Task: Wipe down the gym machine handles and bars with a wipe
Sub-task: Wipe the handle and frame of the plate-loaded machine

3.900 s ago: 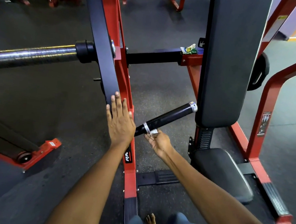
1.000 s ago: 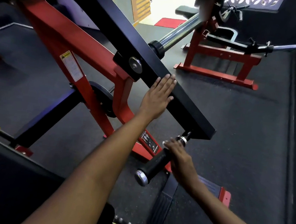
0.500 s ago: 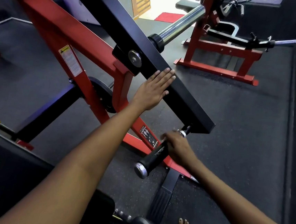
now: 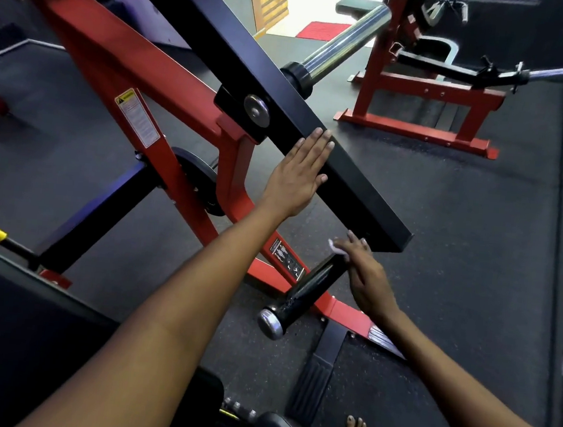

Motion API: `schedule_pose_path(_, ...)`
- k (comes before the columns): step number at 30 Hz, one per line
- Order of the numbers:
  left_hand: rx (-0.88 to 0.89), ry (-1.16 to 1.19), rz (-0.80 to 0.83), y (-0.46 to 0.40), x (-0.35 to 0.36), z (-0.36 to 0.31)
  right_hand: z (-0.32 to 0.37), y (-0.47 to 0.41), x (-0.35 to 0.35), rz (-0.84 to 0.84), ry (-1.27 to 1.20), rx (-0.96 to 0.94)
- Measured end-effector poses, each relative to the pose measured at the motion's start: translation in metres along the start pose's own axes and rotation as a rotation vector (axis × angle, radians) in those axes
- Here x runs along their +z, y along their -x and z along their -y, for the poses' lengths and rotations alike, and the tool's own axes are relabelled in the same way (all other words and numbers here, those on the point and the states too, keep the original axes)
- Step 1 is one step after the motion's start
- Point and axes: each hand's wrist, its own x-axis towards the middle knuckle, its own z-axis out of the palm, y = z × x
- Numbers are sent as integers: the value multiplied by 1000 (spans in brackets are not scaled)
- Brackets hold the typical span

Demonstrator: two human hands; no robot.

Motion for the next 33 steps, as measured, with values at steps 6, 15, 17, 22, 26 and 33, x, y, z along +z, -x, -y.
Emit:
schedule_pose_path(6,-27,-24,-13,0,3,-5,40,55,57,-68,-103,-33)
schedule_pose_path(15,-40,-28,16,3,-2,-7,16,-2,9,-73,49,-23)
schedule_pose_path(17,-50,-7,30,2,-3,-7,13,-27,2,74,187,159)
schedule_pose_path(22,-69,-15,45,2,-3,-9,67,-22,33,379,406,-74)
schedule_pose_path(26,-79,-13,44,2,-1,-10,81,-4,47,353,287,-141)
schedule_pose_path(33,-91,-41,48,2,-2,-11,82,49,44,266,-121,-323)
